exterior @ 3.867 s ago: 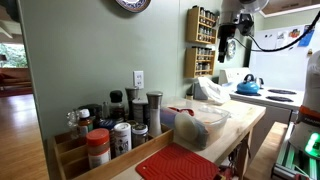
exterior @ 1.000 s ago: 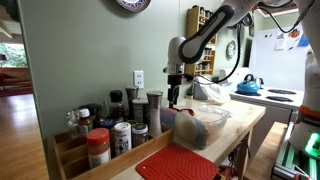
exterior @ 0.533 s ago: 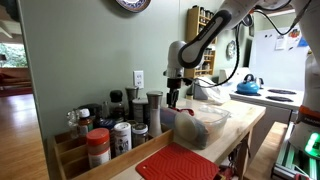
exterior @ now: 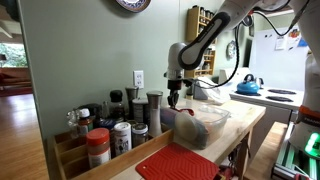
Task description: Remove the blue cup from the clear case, put it on the table, remove the orange cup from the blue cup and put it on the table
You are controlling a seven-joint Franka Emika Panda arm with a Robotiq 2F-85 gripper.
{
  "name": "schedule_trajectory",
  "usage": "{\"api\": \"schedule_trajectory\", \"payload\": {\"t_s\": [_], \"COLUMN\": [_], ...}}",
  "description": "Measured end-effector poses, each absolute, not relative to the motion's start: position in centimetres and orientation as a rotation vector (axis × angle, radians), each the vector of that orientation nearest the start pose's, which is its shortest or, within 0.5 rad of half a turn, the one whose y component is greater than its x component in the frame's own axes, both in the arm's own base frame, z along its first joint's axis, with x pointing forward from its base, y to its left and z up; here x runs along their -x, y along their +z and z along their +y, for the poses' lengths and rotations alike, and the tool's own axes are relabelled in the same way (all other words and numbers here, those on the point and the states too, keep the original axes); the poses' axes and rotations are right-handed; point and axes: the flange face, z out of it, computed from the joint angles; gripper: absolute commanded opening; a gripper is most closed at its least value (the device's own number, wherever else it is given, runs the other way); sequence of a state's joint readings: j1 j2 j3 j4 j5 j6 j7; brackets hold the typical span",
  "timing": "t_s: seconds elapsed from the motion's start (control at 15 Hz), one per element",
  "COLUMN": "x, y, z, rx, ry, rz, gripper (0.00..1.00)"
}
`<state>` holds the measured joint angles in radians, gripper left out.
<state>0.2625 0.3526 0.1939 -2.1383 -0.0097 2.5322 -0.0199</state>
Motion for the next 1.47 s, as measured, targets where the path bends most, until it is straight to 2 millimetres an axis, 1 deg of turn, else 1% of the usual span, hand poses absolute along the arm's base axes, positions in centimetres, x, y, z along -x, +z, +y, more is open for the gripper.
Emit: {"api": "schedule_trajectory", "payload": {"t_s": [0.33, 0.47, 0.6, 0.8, 0.87, 0.93, 1.0, 1.07, 1.13, 1.2, 1.4, 1.47], "x": [-52.2, -52.4, -52.5, -52.1, -51.7, -51.4, -51.1, -50.8, -50.6, -50.6, -50.8, -51.2], "y": [25.0, 26.2, 28.9, 35.1, 37.3, 39.6, 41.4, 42.6, 43.1, 43.2, 42.8, 42.9], "z": [24.9, 24.8, 24.6, 24.4, 24.2, 23.9, 23.6, 23.3, 23.1, 23.1, 22.8, 22.2], "rx": [2.988, 2.987, 2.989, 2.996, 3.002, 3.01, 3.016, 3.02, 3.022, 3.022, 3.028, 3.039], "ry": [-0.061, -0.085, -0.115, -0.144, -0.155, -0.161, -0.169, -0.18, -0.186, -0.185, -0.177, -0.182], "rz": [-0.699, -0.698, -0.705, -0.733, -0.739, -0.74, -0.738, -0.738, -0.738, -0.738, -0.733, -0.708], "gripper": [0.02, 0.02, 0.02, 0.02, 0.07, 0.07, 0.07, 0.07, 0.07, 0.02, 0.02, 0.02]}}
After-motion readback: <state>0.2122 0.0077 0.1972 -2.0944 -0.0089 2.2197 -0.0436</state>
